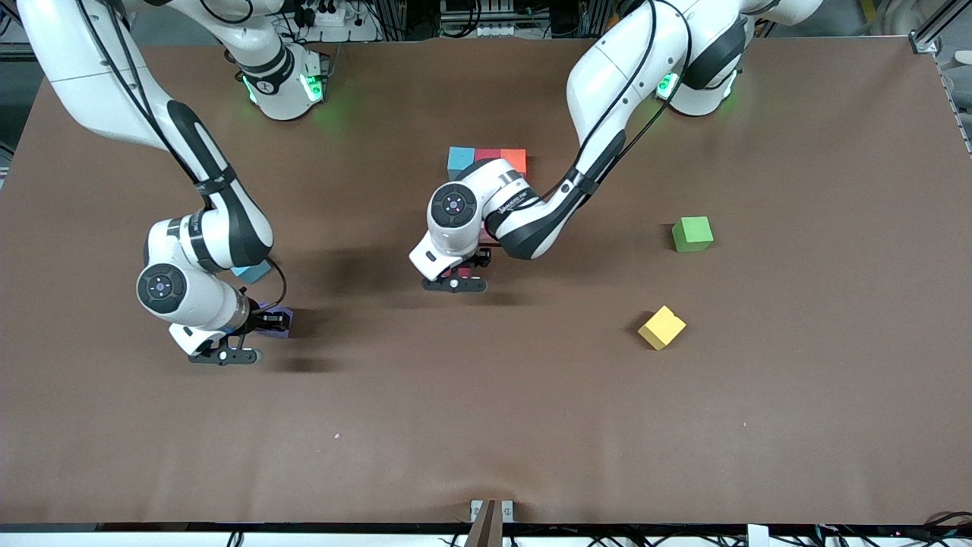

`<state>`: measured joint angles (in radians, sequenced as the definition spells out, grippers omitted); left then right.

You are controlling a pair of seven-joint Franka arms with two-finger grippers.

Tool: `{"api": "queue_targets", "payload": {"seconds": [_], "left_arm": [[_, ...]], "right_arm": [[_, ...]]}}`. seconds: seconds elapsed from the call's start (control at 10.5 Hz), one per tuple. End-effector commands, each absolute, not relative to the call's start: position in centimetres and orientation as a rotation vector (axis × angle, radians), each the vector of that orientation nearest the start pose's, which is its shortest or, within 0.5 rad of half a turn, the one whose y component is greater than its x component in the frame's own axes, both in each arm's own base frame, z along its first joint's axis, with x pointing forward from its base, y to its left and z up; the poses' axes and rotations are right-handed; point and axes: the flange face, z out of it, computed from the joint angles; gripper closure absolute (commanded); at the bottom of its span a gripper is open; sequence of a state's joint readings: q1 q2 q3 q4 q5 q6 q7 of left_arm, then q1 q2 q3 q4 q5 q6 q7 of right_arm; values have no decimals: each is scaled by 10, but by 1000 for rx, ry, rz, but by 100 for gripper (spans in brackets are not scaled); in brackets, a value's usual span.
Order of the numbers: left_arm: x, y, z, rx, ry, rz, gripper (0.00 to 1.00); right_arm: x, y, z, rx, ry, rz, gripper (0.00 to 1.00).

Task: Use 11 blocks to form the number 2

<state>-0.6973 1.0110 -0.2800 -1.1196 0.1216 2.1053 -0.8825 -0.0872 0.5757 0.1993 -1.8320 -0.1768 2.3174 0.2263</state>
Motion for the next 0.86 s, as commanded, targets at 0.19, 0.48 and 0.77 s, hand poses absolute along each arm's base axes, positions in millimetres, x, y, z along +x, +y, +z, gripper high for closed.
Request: {"api": "queue_targets", "payload": {"seconds": [0.19,0.48,0.77], "left_arm": [[480,-604,198,-3236,42,177,0],[480,-606,212,-3247,47,158,0],[494,-601,262,-3278,30,94,0]], "right_arm": [[635,62,227,-3171,39,103,52],[635,63,228,-3171,39,103,52],[632,76,233,-3169,51,136,52]]}}
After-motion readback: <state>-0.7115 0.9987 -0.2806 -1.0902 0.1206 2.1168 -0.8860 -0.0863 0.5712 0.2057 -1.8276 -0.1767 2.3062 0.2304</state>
